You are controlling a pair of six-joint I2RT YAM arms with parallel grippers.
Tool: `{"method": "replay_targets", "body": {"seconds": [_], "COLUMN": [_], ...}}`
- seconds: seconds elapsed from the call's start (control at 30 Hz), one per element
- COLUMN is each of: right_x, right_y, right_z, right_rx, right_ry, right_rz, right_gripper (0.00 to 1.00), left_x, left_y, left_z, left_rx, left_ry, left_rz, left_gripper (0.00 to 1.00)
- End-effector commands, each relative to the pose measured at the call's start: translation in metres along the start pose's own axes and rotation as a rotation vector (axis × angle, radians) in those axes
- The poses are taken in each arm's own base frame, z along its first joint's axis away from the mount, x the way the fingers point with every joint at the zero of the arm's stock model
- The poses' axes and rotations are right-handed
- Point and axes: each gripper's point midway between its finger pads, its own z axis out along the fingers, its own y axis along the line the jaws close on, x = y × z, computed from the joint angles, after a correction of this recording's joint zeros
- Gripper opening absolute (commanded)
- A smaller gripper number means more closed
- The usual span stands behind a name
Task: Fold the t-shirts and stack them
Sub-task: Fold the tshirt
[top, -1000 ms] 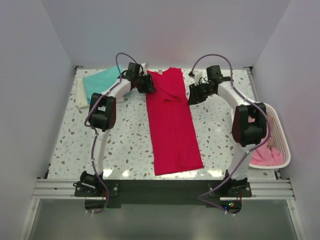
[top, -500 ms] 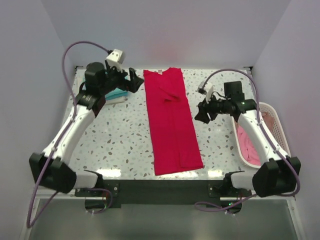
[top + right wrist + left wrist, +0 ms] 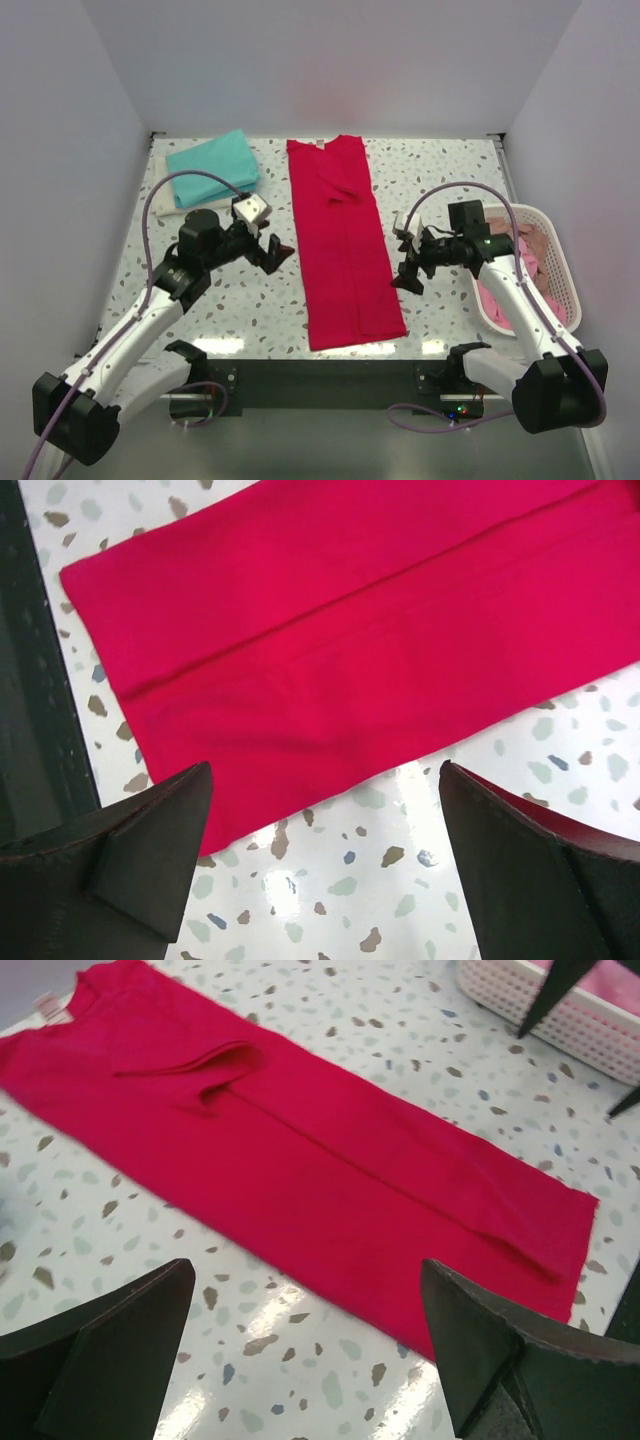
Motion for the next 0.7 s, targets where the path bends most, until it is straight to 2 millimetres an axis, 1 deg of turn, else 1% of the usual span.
{"method": "replay_targets", "body": {"seconds": [0.0,0.1,0.13,0.17,0.2,0.23,0.33,0.5,0.57,0.63,0.67], "right_x": [0.006,0.009,0.007,0.007,0.008,0.008,0.007,0.009,0.011,0.011,0.013], "right_y": [0.015,0.009,0.005,0.004,0.003,0.001,-0.003,-0.002,-0.002,-0.003,-0.003], "right_z": [0.005,0.010,0.011,0.011,0.011,0.010,0.008,0.008,0.008,0.008,0.008], "right_rx": [-0.087,-0.060,-0.039,-0.030,-0.021,-0.011,0.029,0.032,0.035,0.039,0.039], "right_ry": [-0.022,-0.016,-0.022,-0.024,-0.021,-0.020,-0.019,-0.014,-0.009,-0.009,-0.005], "right_rz": [-0.079,-0.044,-0.033,-0.029,-0.028,-0.028,-0.031,-0.029,-0.026,-0.031,-0.028], "right_gripper": [0.99,0.99,0.99,0.99,0.99,0.99,0.99,0.99,0.99,0.99,0.99], "left_x": [0.001,0.019,0.016,0.018,0.026,0.029,0.024,0.026,0.026,0.017,0.017], "left_y": [-0.021,-0.023,-0.023,-0.023,-0.023,-0.023,-0.021,-0.022,-0.025,-0.029,-0.029], "left_z": [-0.004,-0.004,-0.005,-0.005,-0.004,-0.005,-0.006,-0.009,-0.010,-0.010,-0.010], "left_rx": [0.060,0.058,0.052,0.047,0.047,0.046,0.030,0.028,0.045,0.063,0.066], "left_ry": [-0.041,-0.012,-0.035,-0.043,-0.036,-0.033,-0.046,-0.051,-0.054,-0.098,-0.102], "left_rz": [0.150,0.119,0.118,0.102,0.094,0.090,0.091,0.084,0.084,0.098,0.101], "left_gripper": [1.00,1.00,1.00,1.00,1.00,1.00,1.00,1.00,1.00,1.00,1.00]}}
